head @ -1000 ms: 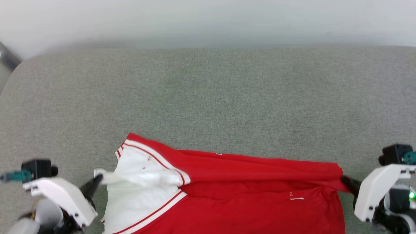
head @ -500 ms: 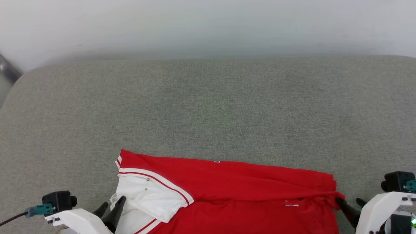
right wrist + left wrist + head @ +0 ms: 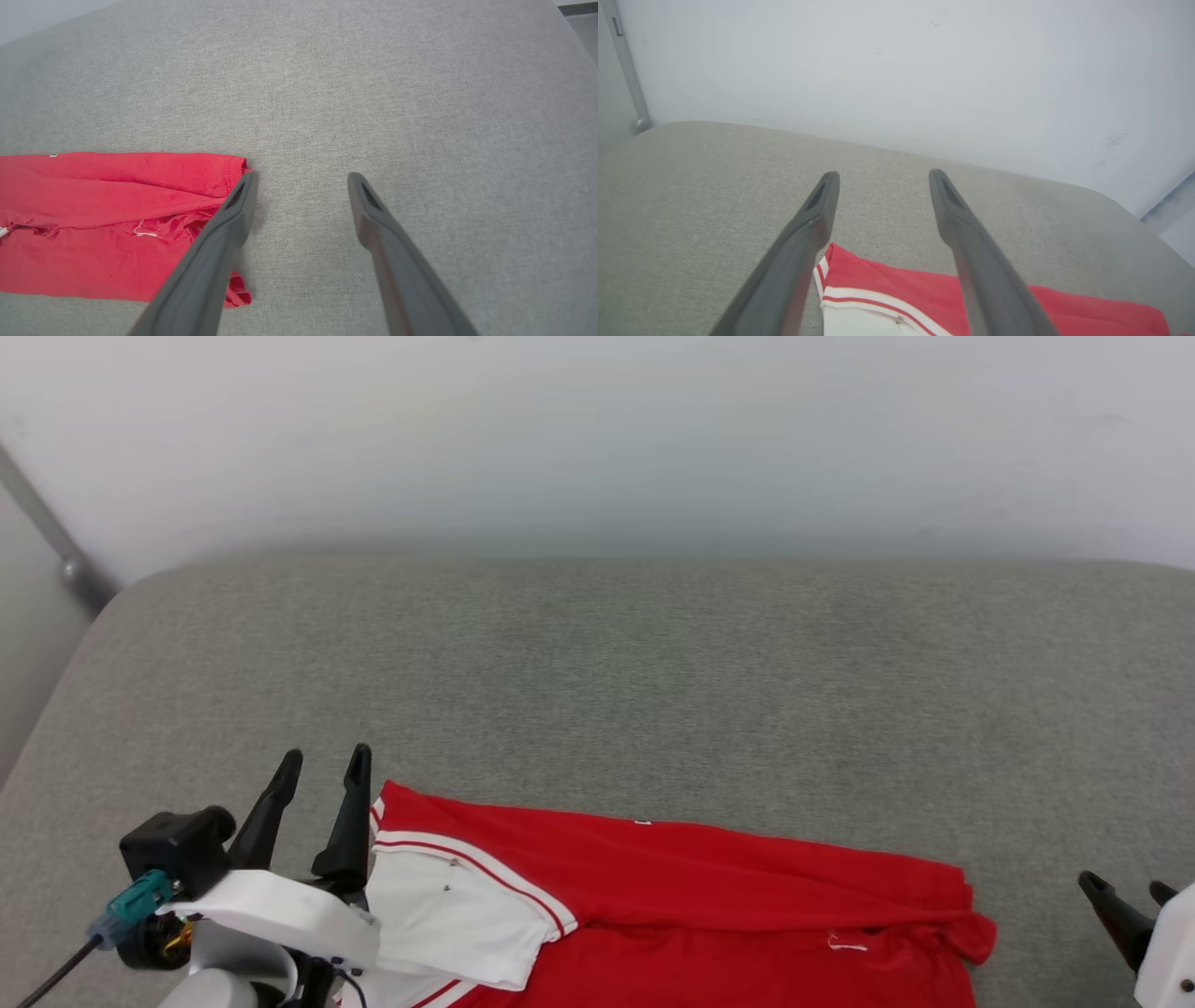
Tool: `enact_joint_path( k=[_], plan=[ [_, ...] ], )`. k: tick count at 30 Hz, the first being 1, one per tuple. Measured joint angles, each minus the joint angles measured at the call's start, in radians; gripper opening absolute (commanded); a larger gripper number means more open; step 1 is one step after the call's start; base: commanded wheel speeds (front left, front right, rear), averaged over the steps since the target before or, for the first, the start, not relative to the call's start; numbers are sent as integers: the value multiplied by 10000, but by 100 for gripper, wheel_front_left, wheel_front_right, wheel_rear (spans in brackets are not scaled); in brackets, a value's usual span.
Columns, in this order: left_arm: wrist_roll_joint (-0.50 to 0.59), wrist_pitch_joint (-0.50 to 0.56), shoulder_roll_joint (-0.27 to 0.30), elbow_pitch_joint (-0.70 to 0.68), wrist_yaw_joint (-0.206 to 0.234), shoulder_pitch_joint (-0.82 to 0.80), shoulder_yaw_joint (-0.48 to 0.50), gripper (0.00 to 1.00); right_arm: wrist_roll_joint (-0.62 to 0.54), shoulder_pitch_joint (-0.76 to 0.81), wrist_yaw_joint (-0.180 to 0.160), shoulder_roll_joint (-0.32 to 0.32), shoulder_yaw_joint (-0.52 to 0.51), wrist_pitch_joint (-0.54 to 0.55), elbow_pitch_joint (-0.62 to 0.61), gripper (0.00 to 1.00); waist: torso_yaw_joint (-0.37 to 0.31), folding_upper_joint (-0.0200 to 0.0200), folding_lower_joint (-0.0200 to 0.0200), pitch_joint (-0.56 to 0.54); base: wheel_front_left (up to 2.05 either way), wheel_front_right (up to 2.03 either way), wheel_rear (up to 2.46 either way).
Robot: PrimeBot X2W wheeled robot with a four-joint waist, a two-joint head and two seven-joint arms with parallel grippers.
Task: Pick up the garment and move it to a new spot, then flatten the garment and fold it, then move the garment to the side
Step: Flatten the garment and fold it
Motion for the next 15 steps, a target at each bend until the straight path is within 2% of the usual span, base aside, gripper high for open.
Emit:
enact_joint_path(
  k=[5, 15],
  plan=[
    [1093, -508, -355, -144, 86, -425, -98, 100, -33, 4, 0, 6, -499, 694, 98, 100, 445, 0, 0, 12, 0, 0, 0],
    [2506, -621, -972, -546, -25, -424, 393, 100, 173, 39, 0, 570, -500, 1565, 790, 100, 1363, 0, 0, 537, 0, 0, 0]
  ],
)
